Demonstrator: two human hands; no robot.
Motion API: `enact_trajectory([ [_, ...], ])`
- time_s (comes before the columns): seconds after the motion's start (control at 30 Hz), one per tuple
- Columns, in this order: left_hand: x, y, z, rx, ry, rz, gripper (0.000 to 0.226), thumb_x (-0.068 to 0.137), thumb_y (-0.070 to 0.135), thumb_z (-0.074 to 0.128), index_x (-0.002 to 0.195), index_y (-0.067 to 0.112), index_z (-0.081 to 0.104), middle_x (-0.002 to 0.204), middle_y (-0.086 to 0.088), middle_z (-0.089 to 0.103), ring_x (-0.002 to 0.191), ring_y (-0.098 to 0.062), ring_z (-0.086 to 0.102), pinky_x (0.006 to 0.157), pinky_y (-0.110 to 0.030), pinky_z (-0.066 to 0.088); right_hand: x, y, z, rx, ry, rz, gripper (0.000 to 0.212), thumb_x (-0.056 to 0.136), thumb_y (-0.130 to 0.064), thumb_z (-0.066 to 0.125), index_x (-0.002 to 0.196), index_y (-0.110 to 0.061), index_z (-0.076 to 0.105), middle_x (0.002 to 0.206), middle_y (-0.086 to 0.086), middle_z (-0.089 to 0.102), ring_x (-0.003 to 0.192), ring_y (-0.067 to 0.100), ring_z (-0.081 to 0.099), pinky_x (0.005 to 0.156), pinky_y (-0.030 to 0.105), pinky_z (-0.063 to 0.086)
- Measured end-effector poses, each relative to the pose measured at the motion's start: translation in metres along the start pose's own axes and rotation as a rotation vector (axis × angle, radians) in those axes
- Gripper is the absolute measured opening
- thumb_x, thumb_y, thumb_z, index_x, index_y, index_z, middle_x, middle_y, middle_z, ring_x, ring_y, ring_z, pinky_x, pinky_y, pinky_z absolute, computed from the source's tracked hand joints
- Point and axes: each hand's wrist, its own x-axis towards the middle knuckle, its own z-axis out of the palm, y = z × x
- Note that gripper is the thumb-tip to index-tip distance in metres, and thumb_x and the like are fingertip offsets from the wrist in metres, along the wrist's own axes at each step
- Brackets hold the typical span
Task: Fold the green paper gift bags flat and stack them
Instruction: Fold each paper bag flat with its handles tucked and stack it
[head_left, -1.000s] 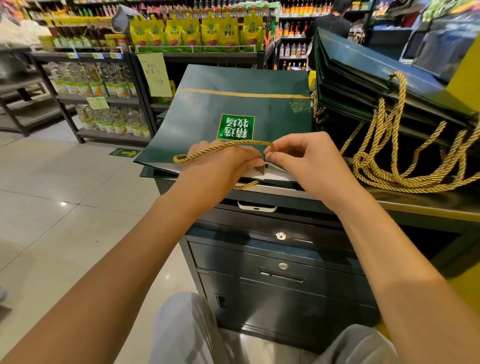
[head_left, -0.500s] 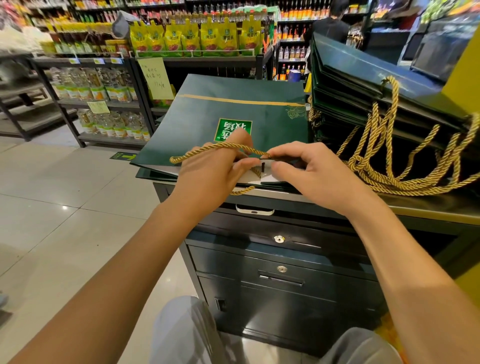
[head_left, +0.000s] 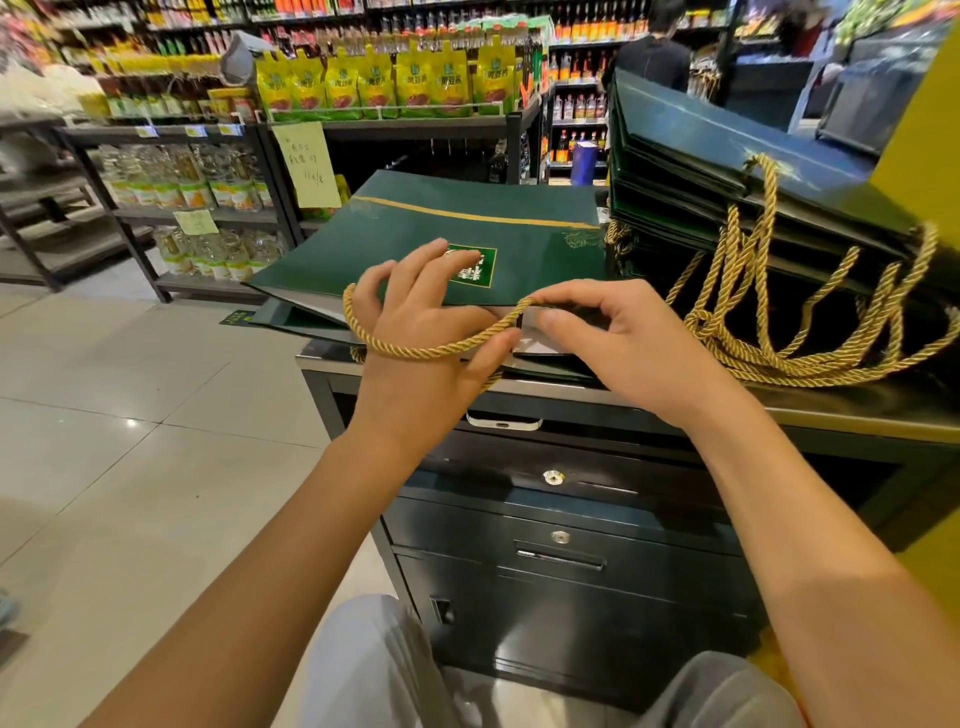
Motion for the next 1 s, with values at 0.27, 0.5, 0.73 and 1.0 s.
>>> enact_trajectory([
  [0.27,0.002,0.009,0.007,-0.014,0.034,-0.096,0.025,0.088,0.044,0.066,0.086,0.025,0.081,0.125,0.001,0.07,0.129,-0.027,0.054,0.112,-0.049,0.017,0.0,0.001,0.0,0.032,0.005,0.0,0.018,0.101,-0.022,0.062,0.11,-0.026,0.077,0.093,-0.005,0.075,0.09,0.015,0.067,0.083,0.033,0.055],
  [0.5,0.005,0.014,0.009,-0.049,-0.004,-0.18,0.033,0.089,0.048,0.061,0.088,0.022,0.082,0.119,0.001,0.072,0.125,-0.027,0.053,0.108,-0.066,0.029,0.0,0.0,0.001,0.031,0.01,-0.014,0.018,0.101,-0.023,0.062,0.108,-0.027,0.078,0.092,-0.007,0.075,0.09,0.014,0.067,0.083,0.033,0.054],
  [0.73,0.008,0.003,-0.005,-0.049,-0.076,-0.038,0.017,0.088,0.038,0.067,0.092,0.027,0.08,0.111,0.011,0.072,0.116,-0.019,0.057,0.105,-0.043,0.02,0.0,-0.001,0.0,0.041,0.023,-0.031,0.018,0.1,-0.02,0.062,0.112,-0.022,0.076,0.093,-0.012,0.074,0.089,0.003,0.066,0.079,0.015,0.051],
  [1.0,-0.004,-0.008,-0.02,-0.215,-0.336,-0.064,0.012,0.073,0.039,0.065,0.075,0.027,0.069,0.126,0.017,0.064,0.123,-0.01,0.056,0.112,-0.047,0.03,-0.001,0.002,0.001,-0.004,0.031,0.011,0.021,0.098,-0.019,0.065,0.117,-0.019,0.075,0.093,-0.012,0.073,0.089,0.001,0.068,0.081,0.017,0.053],
])
